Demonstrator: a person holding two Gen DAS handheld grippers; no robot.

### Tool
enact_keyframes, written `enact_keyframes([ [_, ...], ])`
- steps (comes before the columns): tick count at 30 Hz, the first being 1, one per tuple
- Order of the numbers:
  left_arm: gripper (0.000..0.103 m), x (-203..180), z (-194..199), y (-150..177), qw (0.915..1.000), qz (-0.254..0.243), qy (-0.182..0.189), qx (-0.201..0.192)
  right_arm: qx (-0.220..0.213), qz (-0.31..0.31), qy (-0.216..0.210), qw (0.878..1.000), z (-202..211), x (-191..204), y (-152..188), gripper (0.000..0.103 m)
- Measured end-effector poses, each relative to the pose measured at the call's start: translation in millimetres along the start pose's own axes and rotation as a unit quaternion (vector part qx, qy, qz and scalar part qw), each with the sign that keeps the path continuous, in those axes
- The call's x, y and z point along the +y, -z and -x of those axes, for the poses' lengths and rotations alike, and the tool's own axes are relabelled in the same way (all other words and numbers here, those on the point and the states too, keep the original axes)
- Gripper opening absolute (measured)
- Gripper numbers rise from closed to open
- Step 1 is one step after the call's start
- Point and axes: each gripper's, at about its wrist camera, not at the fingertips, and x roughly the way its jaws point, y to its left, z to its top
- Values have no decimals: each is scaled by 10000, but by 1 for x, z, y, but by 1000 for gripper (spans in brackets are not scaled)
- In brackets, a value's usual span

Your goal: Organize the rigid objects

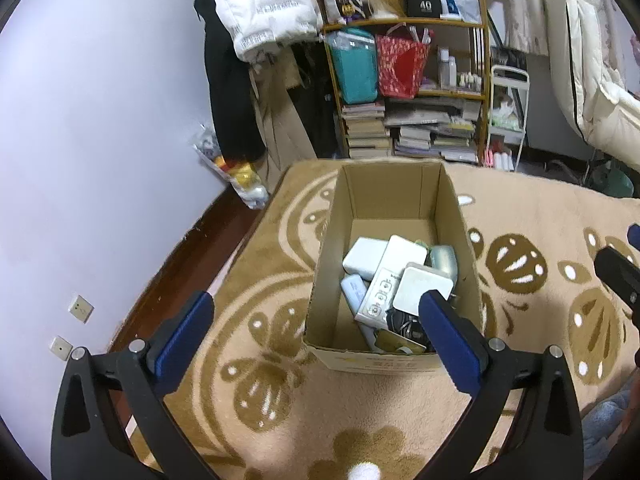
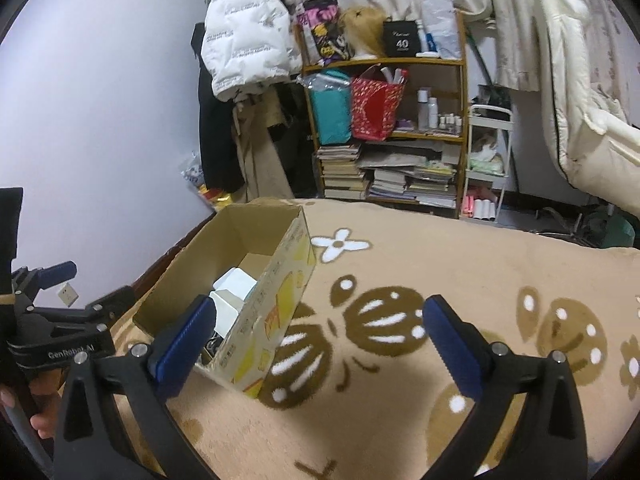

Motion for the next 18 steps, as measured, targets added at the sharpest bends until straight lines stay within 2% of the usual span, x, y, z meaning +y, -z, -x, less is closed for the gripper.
enact_keyframes([
  [13, 101, 13, 61, 15, 9948, 445, -112, -906, -477, -159, 130, 9986, 52, -8, 10, 103],
  [18, 101, 14, 76, 24, 9924, 419, -100, -1153, -552, -265, 245, 9978, 63, -16, 16, 103],
])
